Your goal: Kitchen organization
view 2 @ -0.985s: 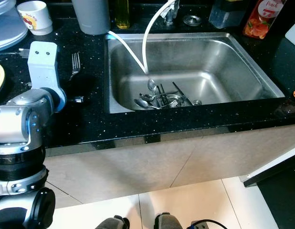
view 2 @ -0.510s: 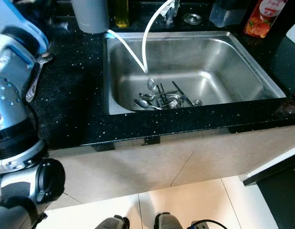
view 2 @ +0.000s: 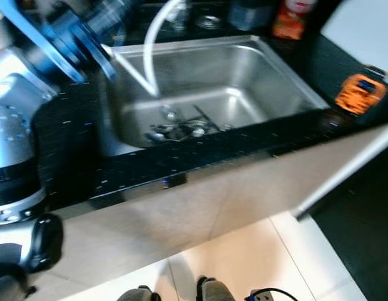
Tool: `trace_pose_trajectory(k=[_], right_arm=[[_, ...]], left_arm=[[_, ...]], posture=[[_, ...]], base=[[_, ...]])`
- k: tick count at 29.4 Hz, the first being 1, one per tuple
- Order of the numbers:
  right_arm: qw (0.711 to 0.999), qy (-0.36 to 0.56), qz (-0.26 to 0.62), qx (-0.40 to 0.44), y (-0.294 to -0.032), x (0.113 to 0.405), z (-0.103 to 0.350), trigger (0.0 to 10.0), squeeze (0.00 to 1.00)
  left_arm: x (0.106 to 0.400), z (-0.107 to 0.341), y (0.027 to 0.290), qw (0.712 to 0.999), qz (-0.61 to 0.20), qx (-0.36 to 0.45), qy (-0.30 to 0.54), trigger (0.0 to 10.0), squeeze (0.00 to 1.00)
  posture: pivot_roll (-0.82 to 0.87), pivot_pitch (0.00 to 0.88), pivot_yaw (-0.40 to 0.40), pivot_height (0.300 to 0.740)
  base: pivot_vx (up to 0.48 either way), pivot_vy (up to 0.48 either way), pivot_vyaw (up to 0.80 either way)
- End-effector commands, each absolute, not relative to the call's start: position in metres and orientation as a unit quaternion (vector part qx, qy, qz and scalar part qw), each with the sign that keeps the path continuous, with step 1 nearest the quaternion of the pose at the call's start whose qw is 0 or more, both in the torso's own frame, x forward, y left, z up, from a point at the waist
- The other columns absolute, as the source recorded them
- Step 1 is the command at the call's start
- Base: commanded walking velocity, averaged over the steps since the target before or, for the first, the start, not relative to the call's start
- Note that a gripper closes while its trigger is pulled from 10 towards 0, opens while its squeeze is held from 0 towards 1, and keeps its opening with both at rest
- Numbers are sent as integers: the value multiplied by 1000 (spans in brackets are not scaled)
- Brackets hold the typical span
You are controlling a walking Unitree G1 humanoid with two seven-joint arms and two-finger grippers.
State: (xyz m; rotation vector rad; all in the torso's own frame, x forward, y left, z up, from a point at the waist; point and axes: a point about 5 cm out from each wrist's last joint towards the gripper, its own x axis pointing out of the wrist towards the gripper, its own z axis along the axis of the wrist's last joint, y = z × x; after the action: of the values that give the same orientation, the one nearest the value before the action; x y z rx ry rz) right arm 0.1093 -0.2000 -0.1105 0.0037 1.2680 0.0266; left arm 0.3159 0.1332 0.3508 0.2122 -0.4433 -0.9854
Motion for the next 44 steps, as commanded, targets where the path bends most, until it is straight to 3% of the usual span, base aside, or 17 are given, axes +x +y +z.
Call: trace_pose_trajectory(k=[1,5,7,9,13,17,24,29,30,31,37,44], right_arm=[[814,581,5,3,-203,114,-109,10000,0],[815,579,-2,8,-204,111,-109,10000,0],[815,579,-2,8,-204,110,-109,10000,0],[814,581,-4,10,-205,107,-110,10000,0],[811,584,-7,12,-205,103,-111,10000,0],[804,594,-11,14,-205,91,-114,10000,0],[794,607,-15,16,-208,73,-117,10000,0],[793,609,-17,18,-208,68,-118,10000,0],[793,609,-17,19,-208,67,-118,10000,0],[793,609,-18,20,-208,66,-118,10000,0],[794,608,-19,24,-206,65,-118,10000,0],[802,597,-17,26,-205,76,-117,10000,0]], left_arm=[[322,344,132,850,-465,149,-197,10000,0],[359,322,134,861,-393,293,-138,10000,0],[365,320,135,859,-380,316,-130,10000,0],[376,312,136,827,-362,415,-111,10000,0],[381,304,137,797,-362,474,-96,10000,0],[393,277,139,731,-360,578,-41,10000,0],[399,248,131,681,-409,607,9,10000,0],[401,239,124,675,-419,607,20,10000,0],[401,238,122,677,-422,603,19,10000,361],[402,237,118,685,-424,592,18,10000,1000],[403,238,112,700,-424,575,2,10000,1000],[406,270,121,726,-394,562,-42,10000,1000]], posture=[[56,129,-47,740],[42,138,-38,740],[42,138,-38,740],[25,150,-29,740],[14,158,-22,740],[-9,188,-11,740],[-40,226,3,740],[-57,234,10,740],[-64,237,12,740],[-67,237,14,740],[-63,223,13,740],[-37,199,11,740]], base=[[0,0,-788],[0,0,-394],[0,0,0],[0,0,0],[0,0,0],[0,0,0],[0,0,0],[0,0,0],[0,0,0],[0,0,0],[0,0,0],[0,0,0]])
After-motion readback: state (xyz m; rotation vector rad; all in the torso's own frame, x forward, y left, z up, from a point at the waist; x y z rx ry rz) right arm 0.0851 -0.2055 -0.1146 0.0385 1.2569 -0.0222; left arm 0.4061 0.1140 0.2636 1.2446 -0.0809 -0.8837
